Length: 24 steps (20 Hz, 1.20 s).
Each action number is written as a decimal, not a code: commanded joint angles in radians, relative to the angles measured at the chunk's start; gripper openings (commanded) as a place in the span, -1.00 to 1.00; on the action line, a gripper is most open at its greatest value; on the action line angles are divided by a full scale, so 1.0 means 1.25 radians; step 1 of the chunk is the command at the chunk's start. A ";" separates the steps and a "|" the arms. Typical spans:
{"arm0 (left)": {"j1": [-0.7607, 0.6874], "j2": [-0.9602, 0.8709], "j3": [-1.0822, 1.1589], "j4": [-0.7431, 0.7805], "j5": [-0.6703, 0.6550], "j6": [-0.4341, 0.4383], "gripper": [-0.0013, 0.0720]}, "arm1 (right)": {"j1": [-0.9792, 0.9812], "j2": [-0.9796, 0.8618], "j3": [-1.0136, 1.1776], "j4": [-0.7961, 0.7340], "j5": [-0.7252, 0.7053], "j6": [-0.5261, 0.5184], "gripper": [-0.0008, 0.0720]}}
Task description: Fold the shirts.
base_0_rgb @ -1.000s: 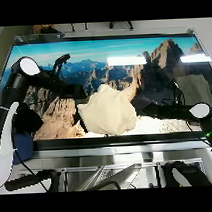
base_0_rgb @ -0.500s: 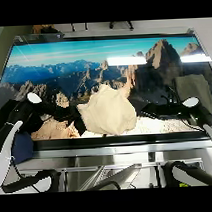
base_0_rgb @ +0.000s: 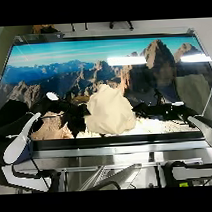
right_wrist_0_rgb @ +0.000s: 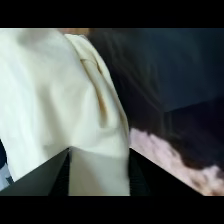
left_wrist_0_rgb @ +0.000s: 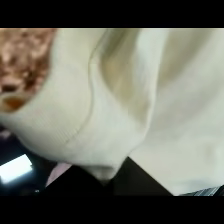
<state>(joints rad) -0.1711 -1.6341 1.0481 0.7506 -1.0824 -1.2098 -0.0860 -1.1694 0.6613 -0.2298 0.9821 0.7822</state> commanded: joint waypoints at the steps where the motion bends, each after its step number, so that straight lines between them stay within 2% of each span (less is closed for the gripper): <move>1: -0.009 -0.020 0.043 -0.010 -0.020 0.003 -0.92 | 0.026 -0.015 0.001 0.062 0.021 -0.064 -0.76; 2: -0.008 -0.005 0.051 -0.009 -0.027 -0.003 -0.92 | 0.025 -0.010 0.006 0.062 0.041 -0.068 -0.92; 4: -0.007 0.049 0.074 -0.009 -0.042 -0.007 -0.92 | 0.024 0.014 0.042 0.062 0.086 -0.101 -0.92; 6: -0.007 0.123 0.128 -0.008 -0.070 -0.020 -0.92 | 0.018 0.067 0.118 0.061 0.124 -0.099 -0.92; 12: 0.011 0.417 0.439 -0.008 -0.133 -0.100 -0.92 | -0.061 0.326 0.489 0.049 0.212 0.007 -0.92; 15: 0.016 0.559 0.543 -0.007 -0.126 -0.117 -0.92 | -0.098 0.476 0.608 -0.074 0.177 0.025 -0.92; 17: 0.016 0.629 0.568 -0.005 -0.121 -0.116 -0.92 | -0.110 0.553 0.628 -0.168 0.131 0.030 -0.92; 20: 0.016 0.688 0.521 0.087 -0.110 -0.150 -0.91 | -0.111 0.552 0.627 -0.197 0.137 0.031 -0.92; 24: 0.016 0.669 0.326 0.118 -0.067 -0.158 -0.91 | -0.108 0.393 0.624 -0.173 0.192 0.030 -0.92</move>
<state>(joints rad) -0.1520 -0.8013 1.5822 0.8547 -1.2079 -1.3907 -0.2188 -0.5831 1.4349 -0.4370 1.1858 0.8158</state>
